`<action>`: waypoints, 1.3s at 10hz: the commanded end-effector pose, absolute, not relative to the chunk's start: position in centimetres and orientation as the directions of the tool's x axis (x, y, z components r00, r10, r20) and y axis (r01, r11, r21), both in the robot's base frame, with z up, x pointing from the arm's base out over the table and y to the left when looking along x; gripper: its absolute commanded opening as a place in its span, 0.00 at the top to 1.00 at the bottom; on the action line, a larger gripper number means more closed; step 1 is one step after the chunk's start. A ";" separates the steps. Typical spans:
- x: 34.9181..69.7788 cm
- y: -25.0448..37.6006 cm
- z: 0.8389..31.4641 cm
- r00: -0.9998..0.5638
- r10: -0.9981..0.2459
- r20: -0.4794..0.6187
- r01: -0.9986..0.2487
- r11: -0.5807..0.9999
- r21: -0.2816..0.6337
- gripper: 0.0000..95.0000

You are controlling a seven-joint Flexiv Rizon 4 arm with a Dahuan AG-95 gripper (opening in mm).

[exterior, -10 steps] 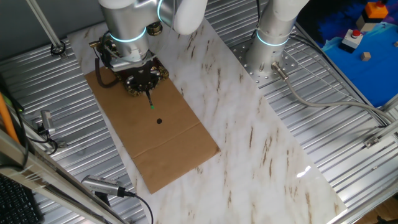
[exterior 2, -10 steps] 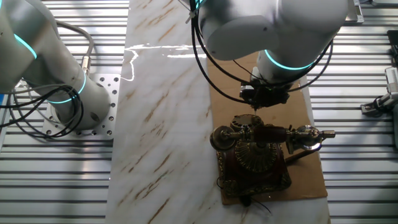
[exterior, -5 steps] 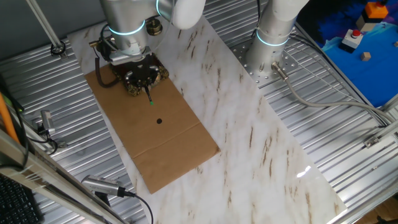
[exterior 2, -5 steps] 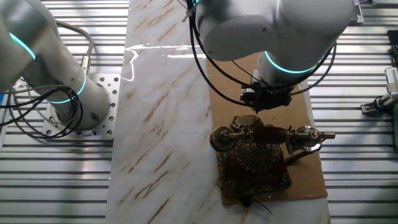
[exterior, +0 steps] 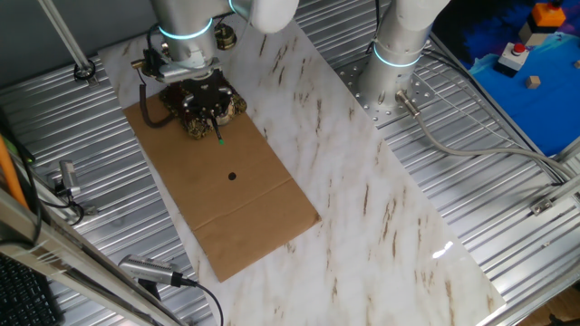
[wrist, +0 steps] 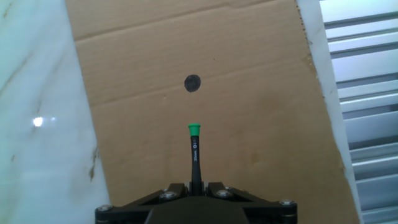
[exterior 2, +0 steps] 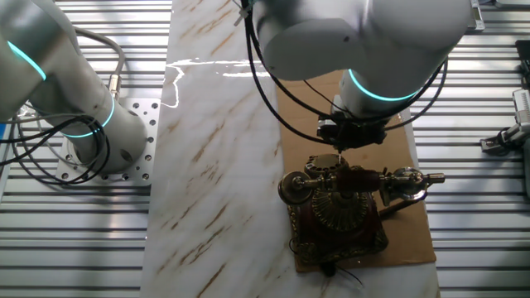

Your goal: Dial a number on an old rotary phone

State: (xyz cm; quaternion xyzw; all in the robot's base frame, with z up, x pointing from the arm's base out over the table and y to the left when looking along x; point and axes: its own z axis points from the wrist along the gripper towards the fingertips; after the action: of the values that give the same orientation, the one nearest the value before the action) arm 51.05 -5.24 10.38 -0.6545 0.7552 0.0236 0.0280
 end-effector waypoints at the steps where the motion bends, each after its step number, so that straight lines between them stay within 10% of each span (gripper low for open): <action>1: 50.7 -5.3 10.7 -0.146 -0.987 -0.072 -0.989 0.147 -0.011 1.00; 13: 48.7 -6.3 11.4 -0.191 -0.975 -0.118 -0.978 0.199 -0.061 1.00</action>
State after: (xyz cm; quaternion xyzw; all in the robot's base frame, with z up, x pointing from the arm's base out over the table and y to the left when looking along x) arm 48.55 -6.29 11.49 -0.6330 0.7713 0.0133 0.0648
